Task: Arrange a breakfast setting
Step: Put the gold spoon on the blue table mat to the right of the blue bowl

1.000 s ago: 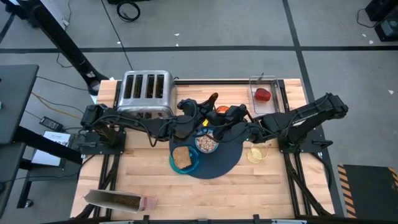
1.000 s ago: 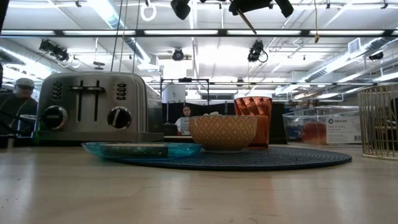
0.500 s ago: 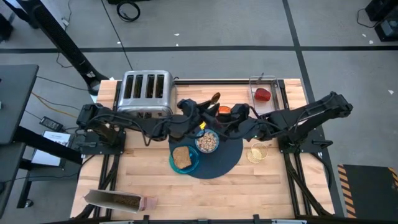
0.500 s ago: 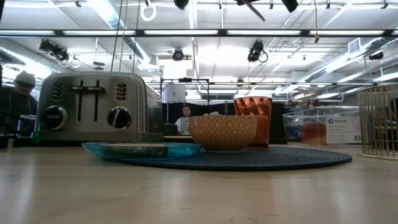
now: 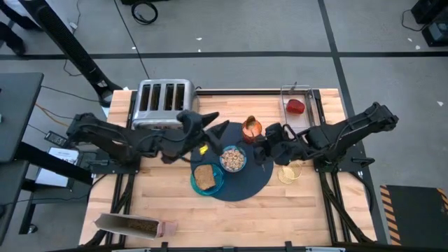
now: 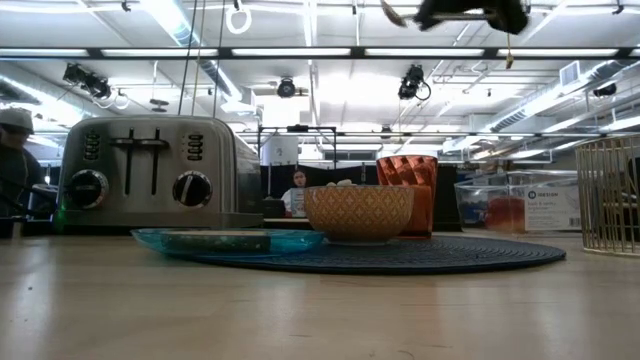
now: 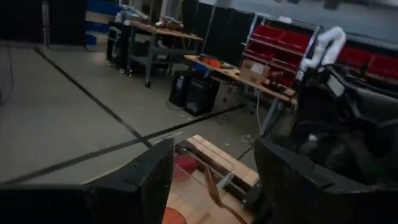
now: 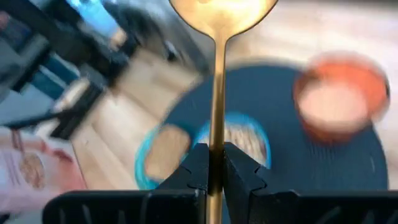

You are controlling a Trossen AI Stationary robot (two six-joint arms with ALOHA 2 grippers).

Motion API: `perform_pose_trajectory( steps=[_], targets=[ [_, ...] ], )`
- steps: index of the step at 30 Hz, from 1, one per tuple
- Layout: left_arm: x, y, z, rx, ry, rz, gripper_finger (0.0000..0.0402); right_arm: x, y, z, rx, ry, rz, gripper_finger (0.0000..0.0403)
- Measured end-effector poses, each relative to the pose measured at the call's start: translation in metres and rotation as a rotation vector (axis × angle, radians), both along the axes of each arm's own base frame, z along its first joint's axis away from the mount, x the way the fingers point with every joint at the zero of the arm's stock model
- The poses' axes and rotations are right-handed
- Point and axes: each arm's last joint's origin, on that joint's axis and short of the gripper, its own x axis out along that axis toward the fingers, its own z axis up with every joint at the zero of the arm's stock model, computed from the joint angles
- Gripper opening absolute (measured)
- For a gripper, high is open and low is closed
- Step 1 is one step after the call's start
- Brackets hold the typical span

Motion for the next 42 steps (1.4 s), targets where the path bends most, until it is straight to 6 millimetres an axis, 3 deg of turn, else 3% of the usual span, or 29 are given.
perform_pose_trajectory(
  steps=[9,17,32,42],
  targets=[
    [-0.041,-0.013,0.011,0.062,0.140,-0.066,0.0228,-0.013,0.018,-0.019,0.305,0.148,-0.111,0.0030],
    [-0.049,-0.018,0.009,0.081,0.187,-0.094,0.0228,0.015,0.036,-0.059,0.471,0.277,-0.214,0.0030],
    [-0.052,-0.024,0.003,0.106,0.251,-0.132,0.0228,0.046,-0.018,-0.094,0.615,0.481,-0.359,0.0030],
    [-0.054,-0.023,-0.003,0.106,0.302,-0.129,0.0228,0.065,-0.029,-0.141,0.646,0.673,-0.385,0.0030]
  ],
)
